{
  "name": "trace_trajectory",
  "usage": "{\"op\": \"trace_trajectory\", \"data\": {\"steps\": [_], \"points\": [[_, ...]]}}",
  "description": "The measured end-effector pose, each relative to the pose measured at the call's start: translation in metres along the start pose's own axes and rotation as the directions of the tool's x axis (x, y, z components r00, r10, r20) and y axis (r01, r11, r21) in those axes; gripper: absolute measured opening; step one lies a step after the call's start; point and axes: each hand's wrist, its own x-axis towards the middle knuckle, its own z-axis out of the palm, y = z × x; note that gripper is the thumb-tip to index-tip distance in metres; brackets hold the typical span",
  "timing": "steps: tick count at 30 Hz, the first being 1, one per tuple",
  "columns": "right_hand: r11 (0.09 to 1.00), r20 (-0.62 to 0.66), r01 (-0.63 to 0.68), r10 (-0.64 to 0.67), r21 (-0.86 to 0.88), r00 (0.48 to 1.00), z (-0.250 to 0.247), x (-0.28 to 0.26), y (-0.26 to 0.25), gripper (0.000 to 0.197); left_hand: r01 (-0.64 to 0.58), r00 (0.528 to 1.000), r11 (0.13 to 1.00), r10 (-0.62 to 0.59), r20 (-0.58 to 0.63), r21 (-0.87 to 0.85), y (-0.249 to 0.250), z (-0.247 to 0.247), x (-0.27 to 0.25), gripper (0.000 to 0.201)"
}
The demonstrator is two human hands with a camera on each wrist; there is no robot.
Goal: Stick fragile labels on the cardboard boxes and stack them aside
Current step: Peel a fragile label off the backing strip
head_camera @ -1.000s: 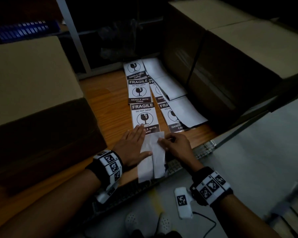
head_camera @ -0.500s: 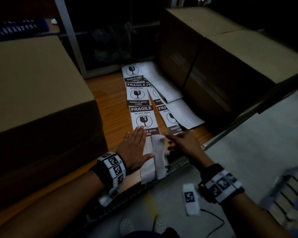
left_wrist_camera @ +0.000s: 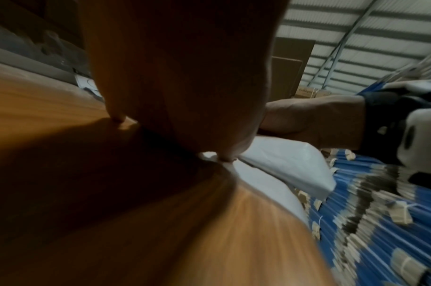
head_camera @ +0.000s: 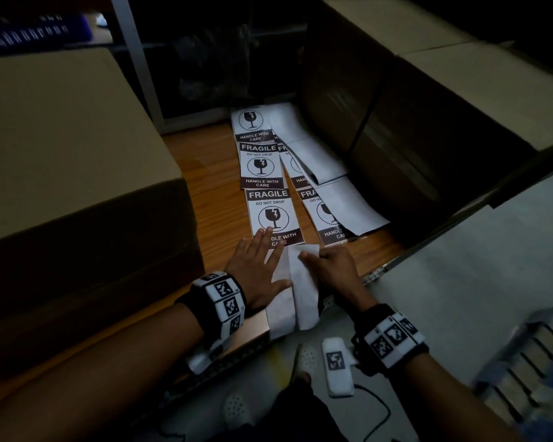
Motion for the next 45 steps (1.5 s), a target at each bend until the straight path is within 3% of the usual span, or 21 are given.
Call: {"op": "trace_trajectory", "data": {"steps": [4, 7, 18, 20, 23, 25, 29, 32, 34, 38, 40, 43, 45], "points": [[0.997, 0.009, -0.051, 0.051, 0.066, 0.999, -0.001, 0.0, 0.002, 0.025, 0.002, 0.997, 1.0, -0.004, 0.077, 0.03, 0.001, -0.009, 0.0, 0.082], [0.991, -0.009, -0.083, 0.084, 0.105, 0.996, -0.002, -0.003, 0.004, 0.031, 0.0, 0.993, 1.0, -0.004, 0.12, 0.031, 0.001, -0.011, 0.001, 0.082], [0.967, -0.032, -0.109, 0.12, 0.229, 0.992, -0.007, -0.013, 0.006, 0.022, -0.015, 0.989, 1.0, 0.014, 0.149, 0.003, -0.001, -0.013, 0.002, 0.083], [0.957, 0.05, -0.125, 0.116, 0.262, 0.992, -0.013, -0.016, 0.0, 0.023, -0.02, 0.99, 1.0, 0.019, 0.142, 0.004, -0.001, -0.013, 0.002, 0.083], [0.94, 0.281, -0.179, 0.095, 0.292, 0.955, -0.037, -0.023, -0.008, 0.029, -0.023, 0.991, 1.0, 0.021, 0.136, 0.017, -0.002, -0.013, 0.002, 0.083], [0.914, 0.335, -0.19, 0.064, 0.358, 0.94, -0.063, -0.026, -0.007, 0.025, -0.025, 0.992, 0.999, 0.021, 0.125, 0.026, -0.003, -0.013, 0.002, 0.083], [0.951, 0.193, -0.135, 0.082, 0.278, 0.978, -0.085, -0.029, 0.001, 0.034, -0.014, 0.995, 0.999, 0.01, 0.1, 0.035, -0.001, -0.013, 0.0, 0.082], [0.972, 0.114, -0.091, 0.067, 0.215, 0.991, -0.059, -0.032, -0.008, 0.057, 0.012, 0.995, 0.998, -0.017, 0.093, 0.056, 0.005, -0.018, -0.001, 0.083], [0.991, 0.068, -0.042, 0.034, 0.124, 0.997, -0.037, -0.032, -0.019, 0.061, 0.034, 0.994, 0.997, -0.04, 0.098, 0.068, 0.009, -0.021, -0.001, 0.084], [0.974, 0.008, 0.048, -0.047, -0.222, 0.999, -0.004, -0.02, -0.036, 0.059, 0.04, 0.998, 0.997, -0.043, 0.048, 0.063, 0.014, -0.026, -0.003, 0.086], [0.942, -0.021, 0.062, -0.073, -0.329, 0.997, 0.003, -0.012, -0.036, 0.046, 0.019, 1.0, 0.998, -0.02, 0.005, 0.066, 0.015, -0.025, -0.004, 0.086], [0.963, -0.053, 0.047, -0.063, -0.264, 0.997, 0.002, -0.004, -0.03, 0.027, 0.015, 0.999, 1.0, -0.013, -0.051, 0.021, 0.012, -0.018, -0.007, 0.087], [0.982, -0.062, 0.024, -0.036, -0.186, 0.997, 0.001, -0.002, -0.024, 0.024, -0.007, 0.997, 0.998, 0.003, -0.076, -0.054, 0.008, -0.012, -0.008, 0.085]]}}
